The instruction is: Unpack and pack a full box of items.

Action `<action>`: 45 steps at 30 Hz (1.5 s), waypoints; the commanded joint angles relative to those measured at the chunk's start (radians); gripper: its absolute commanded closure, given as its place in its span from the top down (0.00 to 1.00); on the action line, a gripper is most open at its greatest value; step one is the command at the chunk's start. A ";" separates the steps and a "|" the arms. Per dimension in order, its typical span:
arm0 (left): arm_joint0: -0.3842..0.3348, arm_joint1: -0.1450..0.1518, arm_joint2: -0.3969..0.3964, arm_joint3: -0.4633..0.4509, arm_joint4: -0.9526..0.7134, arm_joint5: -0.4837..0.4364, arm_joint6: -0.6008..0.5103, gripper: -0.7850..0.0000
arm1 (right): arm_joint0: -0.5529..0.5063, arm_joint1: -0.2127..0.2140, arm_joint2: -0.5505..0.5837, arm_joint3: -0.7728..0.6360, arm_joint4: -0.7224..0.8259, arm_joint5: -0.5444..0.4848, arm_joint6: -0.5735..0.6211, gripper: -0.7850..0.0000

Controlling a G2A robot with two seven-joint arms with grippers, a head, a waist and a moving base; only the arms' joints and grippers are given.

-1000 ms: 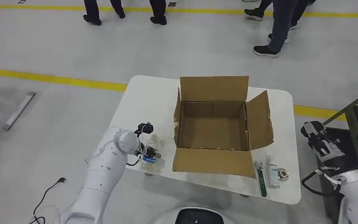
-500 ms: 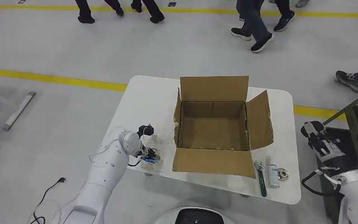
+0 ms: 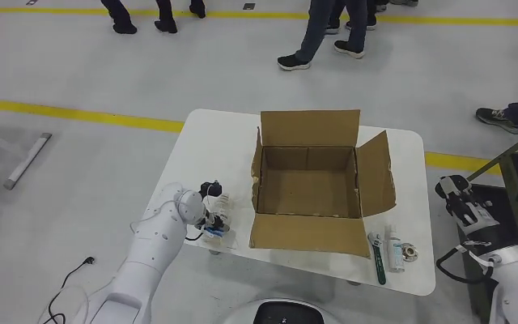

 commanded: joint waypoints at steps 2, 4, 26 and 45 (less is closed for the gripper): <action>-0.004 0.000 0.005 0.008 -0.001 0.002 0.004 0.28 | 0.000 0.000 0.000 0.000 0.000 0.000 0.000 0.00; -0.005 0.001 0.008 0.012 -0.003 0.002 0.007 0.12 | 0.000 0.000 0.000 0.000 0.000 0.000 0.000 0.00; 0.103 0.079 -0.142 -0.413 -0.033 0.033 -0.156 0.00 | 0.096 0.042 0.049 0.013 0.281 0.302 0.293 1.00; 0.184 0.113 -0.176 -0.601 -0.073 0.059 -0.193 0.00 | 0.168 0.096 -0.186 0.087 -0.025 0.321 0.326 1.00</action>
